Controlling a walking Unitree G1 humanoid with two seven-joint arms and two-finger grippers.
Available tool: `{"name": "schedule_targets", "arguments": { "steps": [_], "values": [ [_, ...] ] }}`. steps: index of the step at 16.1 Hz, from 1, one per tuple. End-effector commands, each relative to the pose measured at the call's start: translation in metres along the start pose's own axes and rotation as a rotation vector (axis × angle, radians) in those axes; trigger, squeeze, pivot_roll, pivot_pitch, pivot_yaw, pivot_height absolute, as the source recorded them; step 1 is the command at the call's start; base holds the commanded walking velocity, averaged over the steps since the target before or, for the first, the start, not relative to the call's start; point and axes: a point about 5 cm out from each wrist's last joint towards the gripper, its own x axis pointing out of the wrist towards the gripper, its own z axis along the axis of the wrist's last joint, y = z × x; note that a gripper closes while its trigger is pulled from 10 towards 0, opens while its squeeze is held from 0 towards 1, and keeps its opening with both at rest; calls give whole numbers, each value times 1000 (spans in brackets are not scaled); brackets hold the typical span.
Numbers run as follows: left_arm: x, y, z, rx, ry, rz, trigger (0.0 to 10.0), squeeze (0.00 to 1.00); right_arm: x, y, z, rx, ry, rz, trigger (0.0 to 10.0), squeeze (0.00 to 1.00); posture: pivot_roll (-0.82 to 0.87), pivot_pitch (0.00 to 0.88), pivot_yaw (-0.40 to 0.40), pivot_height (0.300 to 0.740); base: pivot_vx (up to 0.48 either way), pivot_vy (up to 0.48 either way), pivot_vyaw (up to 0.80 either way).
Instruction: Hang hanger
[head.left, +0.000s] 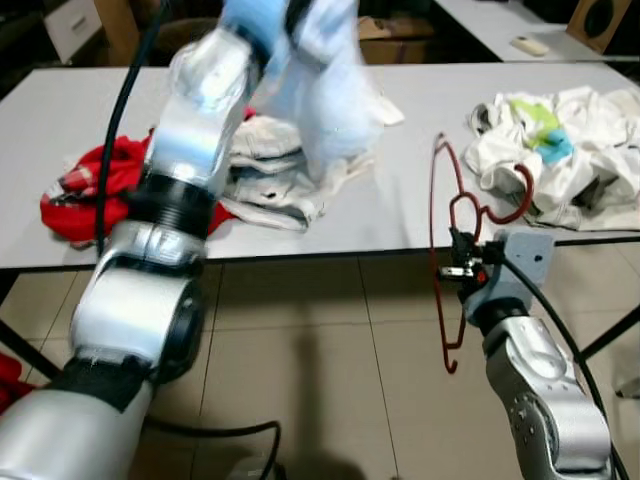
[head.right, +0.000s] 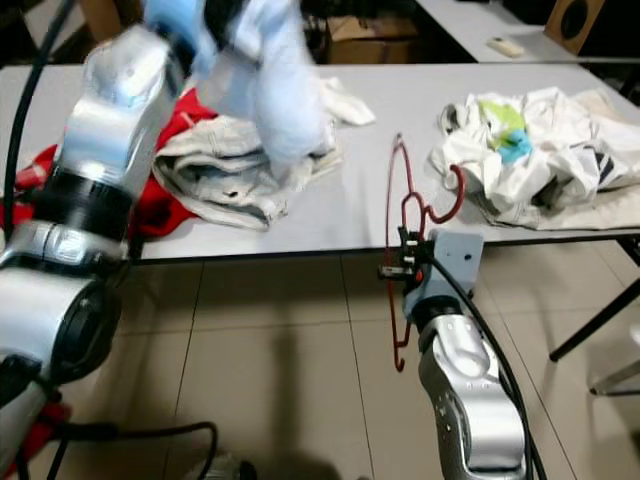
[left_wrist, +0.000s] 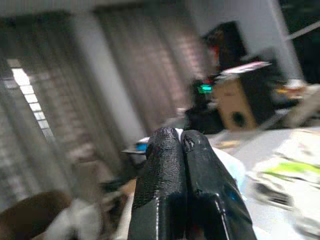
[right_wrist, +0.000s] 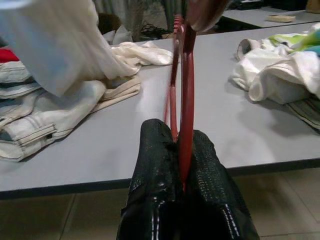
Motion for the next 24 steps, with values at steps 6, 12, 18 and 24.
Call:
{"name": "schedule_targets", "arguments": {
  "steps": [6, 12, 18, 24],
  "values": [
    [-33, -77, -115, -195, 456, -139, 10000, 0, -10, -8, 3, 5, -17, -69, 10000, 0, -63, 7, 50, 740, 0, 0, 0],
    [-37, -75, -120, -345, 489, -205, 10000, 1000, -8, -10, 4, 11, -7, -51, 10000, 0, -42, 13, 19, 740, 0, 0, 0],
    [-46, -72, -110, -191, 443, -398, 10000, 1000, -16, -21, 5, -7, -8, -57, 10000, 0, -55, 12, 38, 740, 0, 0, 0],
    [-119, -85, -127, 174, 419, -497, 10000, 0, -56, -46, -8, -164, -7, 31, 10000, 0, -46, 46, 25, 740, 0, 0, 0]
  ]
}}
